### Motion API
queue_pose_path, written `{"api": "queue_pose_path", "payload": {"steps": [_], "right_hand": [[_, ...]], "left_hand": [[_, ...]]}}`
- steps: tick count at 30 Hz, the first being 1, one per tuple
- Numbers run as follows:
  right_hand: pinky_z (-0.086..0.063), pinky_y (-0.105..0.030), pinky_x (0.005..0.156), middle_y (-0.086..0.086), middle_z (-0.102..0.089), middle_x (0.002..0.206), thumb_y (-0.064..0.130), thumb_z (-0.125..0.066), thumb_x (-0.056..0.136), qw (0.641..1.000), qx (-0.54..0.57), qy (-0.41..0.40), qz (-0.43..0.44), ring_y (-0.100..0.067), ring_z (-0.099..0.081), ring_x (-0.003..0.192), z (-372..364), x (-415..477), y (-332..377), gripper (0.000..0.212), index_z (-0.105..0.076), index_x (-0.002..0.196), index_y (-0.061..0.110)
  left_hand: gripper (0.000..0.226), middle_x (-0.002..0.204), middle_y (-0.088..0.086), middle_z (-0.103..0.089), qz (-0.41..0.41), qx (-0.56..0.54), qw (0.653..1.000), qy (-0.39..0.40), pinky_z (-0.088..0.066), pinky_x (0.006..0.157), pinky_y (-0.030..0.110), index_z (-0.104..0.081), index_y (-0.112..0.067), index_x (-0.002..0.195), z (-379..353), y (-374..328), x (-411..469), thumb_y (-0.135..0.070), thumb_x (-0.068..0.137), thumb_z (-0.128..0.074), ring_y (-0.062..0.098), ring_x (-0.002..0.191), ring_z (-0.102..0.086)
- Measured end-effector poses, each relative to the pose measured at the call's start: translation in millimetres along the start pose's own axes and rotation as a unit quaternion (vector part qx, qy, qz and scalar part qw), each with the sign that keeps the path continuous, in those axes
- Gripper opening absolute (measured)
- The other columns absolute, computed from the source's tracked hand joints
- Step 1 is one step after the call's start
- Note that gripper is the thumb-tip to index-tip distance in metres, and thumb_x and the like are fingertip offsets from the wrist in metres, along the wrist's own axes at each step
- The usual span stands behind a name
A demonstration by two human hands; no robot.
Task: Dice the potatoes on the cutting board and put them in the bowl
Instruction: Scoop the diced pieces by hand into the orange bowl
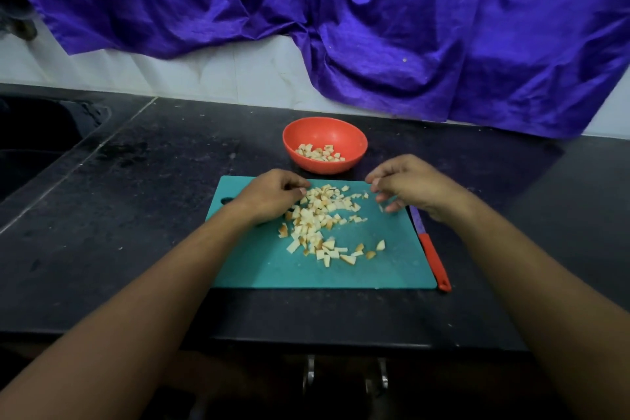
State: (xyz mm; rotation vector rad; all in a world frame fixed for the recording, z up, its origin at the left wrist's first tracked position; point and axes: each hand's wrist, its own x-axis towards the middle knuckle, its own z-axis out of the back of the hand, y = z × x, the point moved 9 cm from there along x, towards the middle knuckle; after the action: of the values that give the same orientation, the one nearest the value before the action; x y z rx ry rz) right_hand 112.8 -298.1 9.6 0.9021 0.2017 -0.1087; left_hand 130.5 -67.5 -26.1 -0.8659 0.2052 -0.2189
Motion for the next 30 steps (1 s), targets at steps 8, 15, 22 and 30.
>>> {"api": "queue_pose_path", "payload": {"steps": [8,15,22,30], "right_hand": [[-0.057,-0.043,0.092,-0.001,-0.072,0.107,0.007,-0.055,0.094,0.99,-0.134,-0.045,0.006,-0.017,-0.067,0.098,-38.1,11.3,8.0,0.021,-0.074,0.096,0.015],[-0.055,-0.032,0.064,0.001,-0.068,0.09,0.003,-0.053,0.097,0.996,-0.046,-0.057,0.044,-0.013,-0.064,0.08,-21.6,9.1,23.3,0.025,-0.074,0.093,0.015],[-0.055,-0.04,0.096,-0.006,-0.07,0.118,0.002,-0.052,0.094,0.976,-0.185,-0.077,0.082,-0.021,-0.065,0.105,-44.4,21.4,26.4,0.027,-0.074,0.108,0.008],[-0.055,-0.026,0.084,0.008,-0.07,0.108,-0.001,-0.052,0.096,0.983,-0.117,0.055,0.127,-0.007,-0.064,0.1,-59.6,2.9,44.0,0.035,-0.077,0.104,0.022]], "left_hand": [[0.027,0.129,-0.003,-0.068,0.015,-0.025,1.0,-0.006,-0.047,0.111,0.043,-0.069,-0.023,0.128,-0.4,3.5,-8.4,-0.022,0.103,-0.058,0.012,0.117,-0.062],[0.028,0.132,-0.003,-0.066,0.03,-0.061,0.998,-0.004,-0.043,0.111,0.034,-0.07,-0.02,0.129,4.5,6.8,-9.3,-0.018,0.105,-0.055,0.011,0.12,-0.059],[0.031,0.133,-0.002,-0.065,0.04,-0.019,0.999,0.009,-0.043,0.114,0.042,-0.068,-0.022,0.131,-0.9,8.7,0.5,-0.016,0.104,-0.054,0.014,0.123,-0.058],[0.042,0.144,0.004,-0.059,0.021,0.052,0.998,0.033,-0.042,0.114,0.046,-0.06,-0.033,0.142,-7.3,-0.7,5.2,-0.019,0.103,-0.05,0.021,0.13,-0.054]]}}
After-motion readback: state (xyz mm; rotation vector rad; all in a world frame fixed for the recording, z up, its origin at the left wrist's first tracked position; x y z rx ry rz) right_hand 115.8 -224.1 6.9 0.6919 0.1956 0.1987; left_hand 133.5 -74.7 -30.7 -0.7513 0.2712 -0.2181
